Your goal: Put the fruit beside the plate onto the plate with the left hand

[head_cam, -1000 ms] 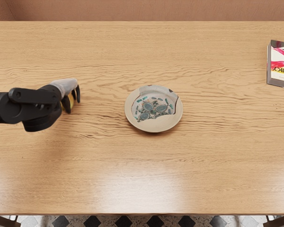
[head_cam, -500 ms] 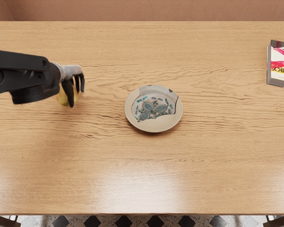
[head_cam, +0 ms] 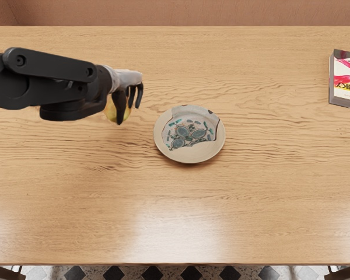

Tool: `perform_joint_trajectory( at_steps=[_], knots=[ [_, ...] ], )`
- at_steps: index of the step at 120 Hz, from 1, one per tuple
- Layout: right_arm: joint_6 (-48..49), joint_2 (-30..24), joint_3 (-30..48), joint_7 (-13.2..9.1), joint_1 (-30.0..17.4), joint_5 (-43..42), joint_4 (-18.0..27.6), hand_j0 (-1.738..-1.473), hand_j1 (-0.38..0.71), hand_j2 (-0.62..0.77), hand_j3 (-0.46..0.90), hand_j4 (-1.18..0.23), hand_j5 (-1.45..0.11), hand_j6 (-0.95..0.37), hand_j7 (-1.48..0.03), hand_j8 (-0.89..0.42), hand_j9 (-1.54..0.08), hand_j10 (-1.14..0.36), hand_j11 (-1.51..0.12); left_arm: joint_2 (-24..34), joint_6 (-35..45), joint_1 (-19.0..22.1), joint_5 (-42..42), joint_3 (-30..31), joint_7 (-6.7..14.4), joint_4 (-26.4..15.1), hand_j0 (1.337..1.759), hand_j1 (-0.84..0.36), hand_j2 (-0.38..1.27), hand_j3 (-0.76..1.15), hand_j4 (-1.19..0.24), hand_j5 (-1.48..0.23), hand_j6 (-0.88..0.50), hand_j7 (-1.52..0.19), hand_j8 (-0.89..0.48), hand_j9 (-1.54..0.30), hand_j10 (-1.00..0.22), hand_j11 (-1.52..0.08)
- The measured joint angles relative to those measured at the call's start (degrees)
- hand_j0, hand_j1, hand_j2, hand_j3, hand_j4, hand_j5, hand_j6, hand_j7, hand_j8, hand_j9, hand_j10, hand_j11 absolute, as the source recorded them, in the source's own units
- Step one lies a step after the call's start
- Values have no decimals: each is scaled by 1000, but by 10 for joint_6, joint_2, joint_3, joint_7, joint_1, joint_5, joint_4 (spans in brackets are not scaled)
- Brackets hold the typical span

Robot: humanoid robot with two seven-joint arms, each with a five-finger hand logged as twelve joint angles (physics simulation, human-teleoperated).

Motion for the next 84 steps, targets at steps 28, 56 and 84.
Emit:
perform_joint_trajectory(
  at_steps=[28,56,84],
  knots=[
    [0,0,0,0,0,0,0,-1658,-307,-7,0,-35,-45,-35,-45,-35,-45,-35,-45,-61,-1,-45,-18,-12,3,-19,1653,-432,799,-1,-833,-1222,-789,-1229,-223,-1176,-419,-1171],
    [0,0,0,0,0,0,0,-1658,-307,-7,0,-35,-45,-35,-45,-35,-45,-35,-45,-91,3,-44,-36,-52,4,-27,1656,-320,482,0,-628,-884,-614,-886,-332,-862,-445,-859],
    [0,0,0,0,0,0,0,-1658,-307,-7,0,-35,-45,-35,-45,-35,-45,-35,-45,-88,3,-44,-50,-67,3,-29,1657,-72,189,0,-374,-507,-369,-508,-279,-500,-315,-499]
  ],
)
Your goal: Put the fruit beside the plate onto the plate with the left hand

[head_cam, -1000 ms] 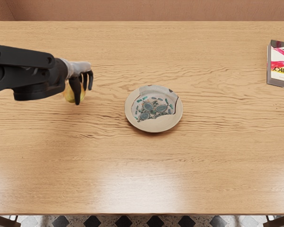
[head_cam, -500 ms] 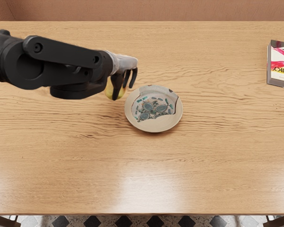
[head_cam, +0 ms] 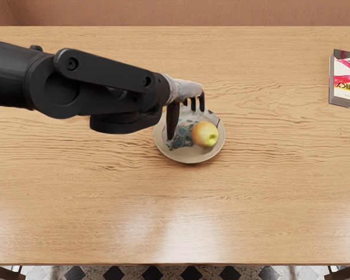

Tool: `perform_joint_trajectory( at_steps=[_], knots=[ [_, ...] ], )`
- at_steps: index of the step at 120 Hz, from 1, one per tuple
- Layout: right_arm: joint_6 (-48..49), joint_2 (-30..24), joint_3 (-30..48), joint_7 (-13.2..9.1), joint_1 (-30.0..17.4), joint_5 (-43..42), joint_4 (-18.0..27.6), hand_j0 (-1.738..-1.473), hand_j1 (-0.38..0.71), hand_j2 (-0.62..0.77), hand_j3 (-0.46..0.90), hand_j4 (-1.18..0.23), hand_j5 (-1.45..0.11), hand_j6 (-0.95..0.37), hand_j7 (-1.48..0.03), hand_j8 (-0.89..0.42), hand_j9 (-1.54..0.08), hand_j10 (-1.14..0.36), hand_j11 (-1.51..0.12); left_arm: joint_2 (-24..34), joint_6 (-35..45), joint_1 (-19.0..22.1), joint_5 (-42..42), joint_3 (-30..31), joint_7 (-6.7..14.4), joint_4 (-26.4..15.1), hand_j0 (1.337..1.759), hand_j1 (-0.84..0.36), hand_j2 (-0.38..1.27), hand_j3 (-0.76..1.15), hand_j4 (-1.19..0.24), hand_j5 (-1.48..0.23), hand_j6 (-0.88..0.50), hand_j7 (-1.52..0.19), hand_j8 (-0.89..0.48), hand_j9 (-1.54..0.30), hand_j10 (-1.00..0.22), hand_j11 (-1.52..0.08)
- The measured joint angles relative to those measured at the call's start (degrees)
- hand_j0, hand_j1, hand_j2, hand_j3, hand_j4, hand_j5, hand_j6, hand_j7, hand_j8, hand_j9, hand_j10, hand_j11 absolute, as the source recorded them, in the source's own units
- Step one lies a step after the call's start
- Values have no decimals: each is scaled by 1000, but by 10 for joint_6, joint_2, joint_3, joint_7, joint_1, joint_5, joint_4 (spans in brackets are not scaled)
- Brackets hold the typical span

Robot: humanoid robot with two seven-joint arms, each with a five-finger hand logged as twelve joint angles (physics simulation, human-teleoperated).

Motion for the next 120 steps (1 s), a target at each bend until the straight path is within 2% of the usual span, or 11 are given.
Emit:
perform_joint_trajectory(
  at_steps=[16,25,36,53,57,63,75,84,100,120],
  knots=[
    [0,0,0,0,0,0,0,-1658,-307,-7,0,-35,-45,-35,-45,-35,-45,-35,-45,23,0,-1,-15,-2,-1,1,1658,-15,123,0,-316,-421,-314,-422,-267,-418,-285,-417],
    [0,0,0,0,0,0,0,-1658,-307,-7,0,-35,-45,-35,-45,-35,-45,-35,-45,82,-4,6,-55,-8,-2,2,1658,4,101,0,-296,-393,-295,-393,-263,-390,-275,-390],
    [0,0,0,0,0,0,0,-1658,-307,-7,0,-35,-45,-35,-45,-35,-45,-35,-45,185,-52,49,-118,-47,-3,6,1658,19,83,0,-280,-369,-280,-369,-259,-368,-267,-367],
    [0,0,0,0,0,0,0,-1658,-307,-7,0,-35,-45,-35,-45,-35,-45,-35,-45,327,-196,157,-163,-153,-3,16,1658,33,67,0,-267,-349,-266,-349,-256,-348,-260,-348],
    [0,0,0,0,0,0,0,-1658,-307,-7,0,-35,-45,-35,-45,-35,-45,-35,-45,348,-236,203,-167,-186,-3,24,1658,35,64,0,-264,-345,-264,-345,-255,-345,-258,-345],
    [0,0,0,0,0,0,0,-1658,-307,-7,0,-35,-45,-35,-45,-35,-45,-35,-45,373,-295,252,-174,-237,-3,36,1658,38,61,0,-262,-342,-261,-342,-255,-341,-257,-341],
    [0,0,0,0,0,0,0,-1658,-307,-7,0,-35,-45,-35,-45,-35,-45,-35,-45,432,-378,317,-229,-304,-3,61,1658,42,57,0,-258,-336,-258,-336,-254,-336,-255,-335],
    [0,0,0,0,0,0,0,-1658,-307,-7,0,-35,-45,-35,-45,-35,-45,-35,-45,455,-405,357,-276,-333,-3,84,1658,44,55,0,-256,-333,-255,-333,-252,-332,-254,-332],
    [0,0,0,0,0,0,0,-1658,-307,-7,0,-35,-45,-35,-45,-35,-45,-35,-45,485,-423,396,-314,-357,-3,128,1658,46,53,0,-253,-329,-252,-329,-251,-329,-252,-329],
    [0,0,0,0,0,0,0,-1658,-307,-7,0,-35,-45,-35,-45,-35,-45,-35,-45,478,-429,416,-326,-364,-3,185,1658,48,51,0,-251,-327,-250,-327,-250,-327,-250,-327]
  ],
)
